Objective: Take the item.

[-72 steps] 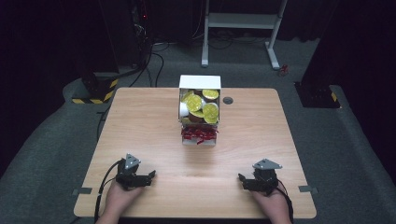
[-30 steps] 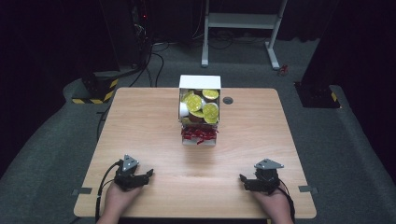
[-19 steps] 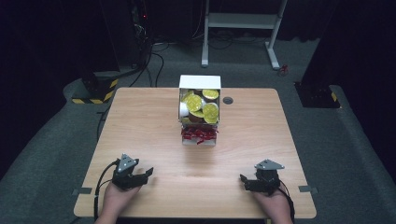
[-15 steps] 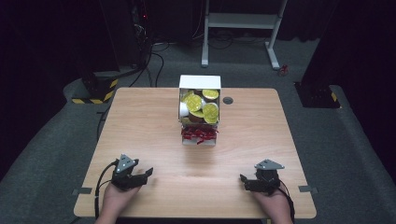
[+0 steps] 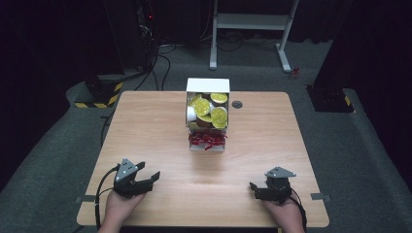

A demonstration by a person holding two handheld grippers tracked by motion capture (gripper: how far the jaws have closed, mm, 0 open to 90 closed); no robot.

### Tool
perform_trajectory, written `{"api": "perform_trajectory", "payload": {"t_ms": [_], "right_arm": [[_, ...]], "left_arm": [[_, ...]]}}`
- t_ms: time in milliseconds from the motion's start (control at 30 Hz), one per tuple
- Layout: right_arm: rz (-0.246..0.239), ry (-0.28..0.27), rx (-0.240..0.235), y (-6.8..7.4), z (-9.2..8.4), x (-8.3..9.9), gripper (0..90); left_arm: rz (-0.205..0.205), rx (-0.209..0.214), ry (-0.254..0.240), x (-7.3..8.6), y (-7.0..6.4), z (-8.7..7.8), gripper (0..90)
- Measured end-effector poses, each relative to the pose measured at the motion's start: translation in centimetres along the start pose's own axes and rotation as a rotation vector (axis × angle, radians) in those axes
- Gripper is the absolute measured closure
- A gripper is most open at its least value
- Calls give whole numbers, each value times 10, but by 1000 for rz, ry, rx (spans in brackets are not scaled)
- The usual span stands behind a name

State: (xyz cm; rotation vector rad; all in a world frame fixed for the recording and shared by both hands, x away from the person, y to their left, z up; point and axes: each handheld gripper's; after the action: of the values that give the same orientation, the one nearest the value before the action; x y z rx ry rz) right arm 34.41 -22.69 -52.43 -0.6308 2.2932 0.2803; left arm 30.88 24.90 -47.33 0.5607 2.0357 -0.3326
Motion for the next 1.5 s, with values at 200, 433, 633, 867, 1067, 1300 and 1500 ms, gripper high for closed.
{"api": "perform_trajectory", "payload": {"t_ms": [200, 433, 633, 867, 1067, 1300, 1500], "right_arm": [[3, 2, -2, 0, 0, 0, 140], [-1, 0, -2, -1, 1, -1, 143], [0, 0, -3, -1, 2, -2, 145], [1, 0, -3, -1, 2, -2, 145], [2, 0, -2, -1, 2, -2, 146], [2, 0, -2, -1, 2, -2, 146], [-3, 1, -2, -1, 2, -2, 146]], "left_arm": [[14, 21, -33, -17, -7, -9, 277], [38, 57, -69, -31, -18, -11, 271], [27, 88, -102, -40, -23, -11, 264], [61, 103, -131, -58, -32, -11, 262], [70, 109, -178, -78, -35, -10, 259], [106, 107, -208, -102, -46, -6, 254], [115, 122, -234, -120, -47, 5, 252]]}}
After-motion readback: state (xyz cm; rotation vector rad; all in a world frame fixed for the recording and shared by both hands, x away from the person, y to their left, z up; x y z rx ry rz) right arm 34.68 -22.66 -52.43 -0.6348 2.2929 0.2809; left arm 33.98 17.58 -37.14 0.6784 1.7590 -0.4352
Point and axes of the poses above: each handheld gripper's, and its own axes: z roughly forward along the jaws, x roughly out of its underside, y roughly to its left, and after that the axes turned 2 degrees about z, right-handed
